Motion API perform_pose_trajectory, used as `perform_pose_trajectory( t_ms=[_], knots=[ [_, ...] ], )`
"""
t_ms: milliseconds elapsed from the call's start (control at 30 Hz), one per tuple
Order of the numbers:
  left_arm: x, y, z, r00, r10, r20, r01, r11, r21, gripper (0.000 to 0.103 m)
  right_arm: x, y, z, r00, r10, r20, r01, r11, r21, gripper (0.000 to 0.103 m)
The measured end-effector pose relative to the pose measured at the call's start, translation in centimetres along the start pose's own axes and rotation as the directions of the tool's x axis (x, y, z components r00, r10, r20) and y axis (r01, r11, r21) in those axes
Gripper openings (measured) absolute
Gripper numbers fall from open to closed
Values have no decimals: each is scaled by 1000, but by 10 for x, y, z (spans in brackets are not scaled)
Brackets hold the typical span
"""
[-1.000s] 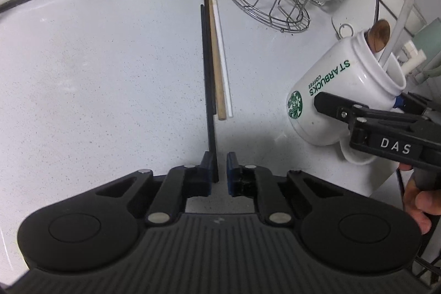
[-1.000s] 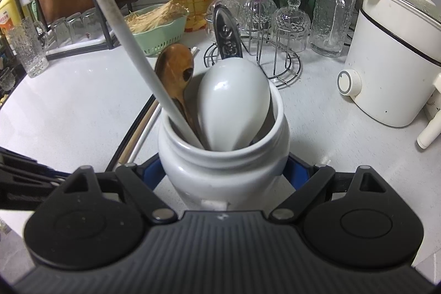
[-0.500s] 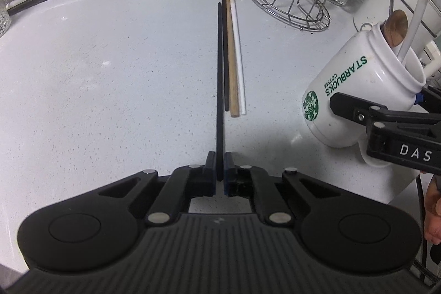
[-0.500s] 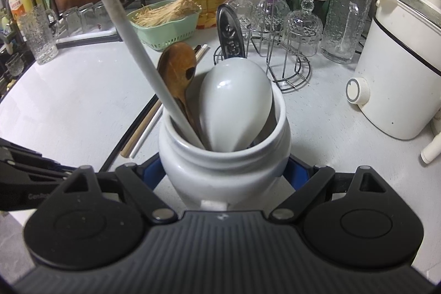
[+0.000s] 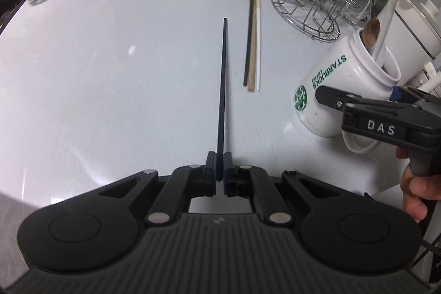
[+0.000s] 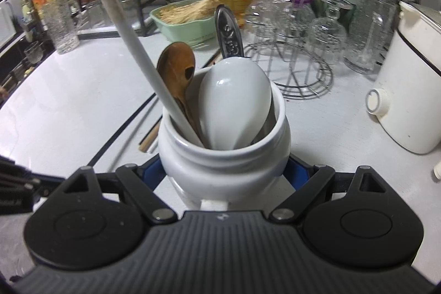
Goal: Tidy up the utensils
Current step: 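Close the left tool on a black chopstick, then lift the black chopstick with the left tool off the counter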
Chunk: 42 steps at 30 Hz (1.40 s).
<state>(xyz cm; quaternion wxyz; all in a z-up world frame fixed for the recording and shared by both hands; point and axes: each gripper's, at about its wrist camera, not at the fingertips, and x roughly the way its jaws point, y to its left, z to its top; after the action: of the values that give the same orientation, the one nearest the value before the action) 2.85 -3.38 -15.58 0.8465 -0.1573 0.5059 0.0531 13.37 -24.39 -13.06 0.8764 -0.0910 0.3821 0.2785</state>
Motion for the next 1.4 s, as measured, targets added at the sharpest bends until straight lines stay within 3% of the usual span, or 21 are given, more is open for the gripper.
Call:
perform_pose_trajectory(
  t_ms=[367,633,667,767,800,1167,1300,1400],
  knots=[
    [-11,3,-59,1000,-5,-10,4,994,-109,5,-3,22,-3,996,88,5,-88,993,-84,91],
    [-9,20,-65,1000,-28,-11,26,984,-175,6,0,25,-1,995,98,-4,-98,990,-100,91],
    [-10,21,-66,1000,-28,-14,25,983,-181,10,0,25,0,995,98,-5,-98,990,-100,91],
    [-10,23,-69,999,-36,-16,32,979,-203,36,0,25,-1,995,97,-4,-97,991,-94,91],
    [-10,23,-70,999,-34,-14,30,979,-201,36,0,25,-1,995,96,-3,-96,991,-93,91],
    [1,10,-78,1000,-4,20,6,992,-127,34,-1,27,-2,996,84,3,-84,993,-81,91],
    [9,5,-80,1000,-7,-5,6,995,-100,13,-1,27,-3,997,82,8,-81,994,-78,91],
    [5,0,-78,1000,22,-3,-22,998,-54,6,-2,28,-5,997,75,16,-74,995,-68,91]
  ],
)
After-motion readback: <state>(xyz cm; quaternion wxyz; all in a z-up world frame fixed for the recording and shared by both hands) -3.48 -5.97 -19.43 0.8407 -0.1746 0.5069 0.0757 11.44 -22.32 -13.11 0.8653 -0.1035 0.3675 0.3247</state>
